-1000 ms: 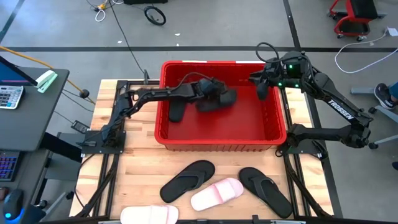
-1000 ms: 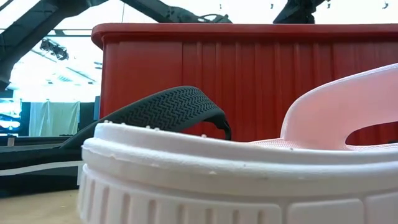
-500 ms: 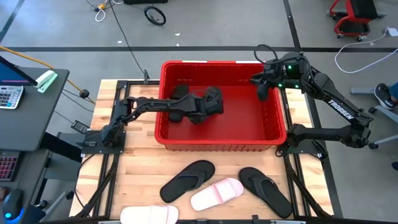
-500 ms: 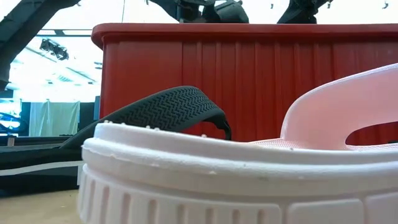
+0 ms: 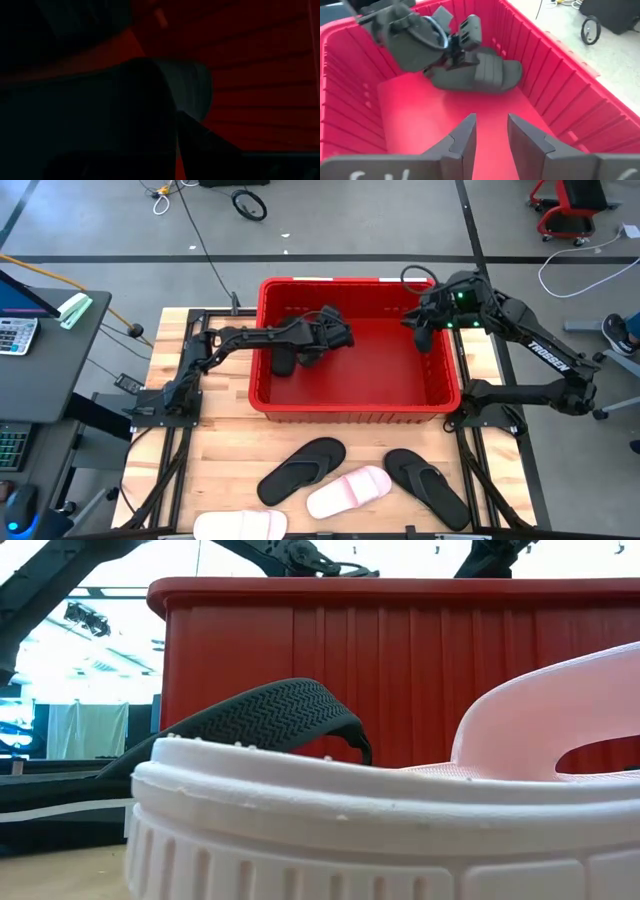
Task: Pick and place slides into bin
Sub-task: Put the black slide into the red bin
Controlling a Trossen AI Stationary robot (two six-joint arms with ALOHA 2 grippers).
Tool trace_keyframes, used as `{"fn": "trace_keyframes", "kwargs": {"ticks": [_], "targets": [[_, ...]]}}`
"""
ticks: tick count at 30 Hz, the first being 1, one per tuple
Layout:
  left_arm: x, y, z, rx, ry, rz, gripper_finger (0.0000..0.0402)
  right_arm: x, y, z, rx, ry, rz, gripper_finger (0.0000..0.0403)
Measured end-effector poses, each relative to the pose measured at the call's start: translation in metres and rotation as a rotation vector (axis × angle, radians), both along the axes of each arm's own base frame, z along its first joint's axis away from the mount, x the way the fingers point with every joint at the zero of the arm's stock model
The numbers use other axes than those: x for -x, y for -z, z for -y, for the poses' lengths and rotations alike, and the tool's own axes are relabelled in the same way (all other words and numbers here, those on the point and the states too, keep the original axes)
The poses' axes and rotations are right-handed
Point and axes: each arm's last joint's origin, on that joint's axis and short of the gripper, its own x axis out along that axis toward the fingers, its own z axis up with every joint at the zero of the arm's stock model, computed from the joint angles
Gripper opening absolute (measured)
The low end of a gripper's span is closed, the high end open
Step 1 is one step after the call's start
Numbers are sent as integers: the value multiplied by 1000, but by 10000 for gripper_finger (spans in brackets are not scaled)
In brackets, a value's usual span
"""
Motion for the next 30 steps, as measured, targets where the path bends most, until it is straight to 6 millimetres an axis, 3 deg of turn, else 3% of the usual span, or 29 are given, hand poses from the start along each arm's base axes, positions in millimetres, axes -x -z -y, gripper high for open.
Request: {"fn": "trace_keyframes", "kwargs": {"ticks": [7,13,20,30], "targets": [[3,2,-12,68,43,-28,66,0,1,-1,-6,-5,-9,116],[-3,16,-15,151,103,-15,145,0,1,-1,-8,-4,-9,116],[-8,13,-16,132,135,22,228,1,2,-1,-15,-4,-20,116],[-10,-4,-15,77,227,23,263,2,4,-3,-53,11,-37,116]]}}
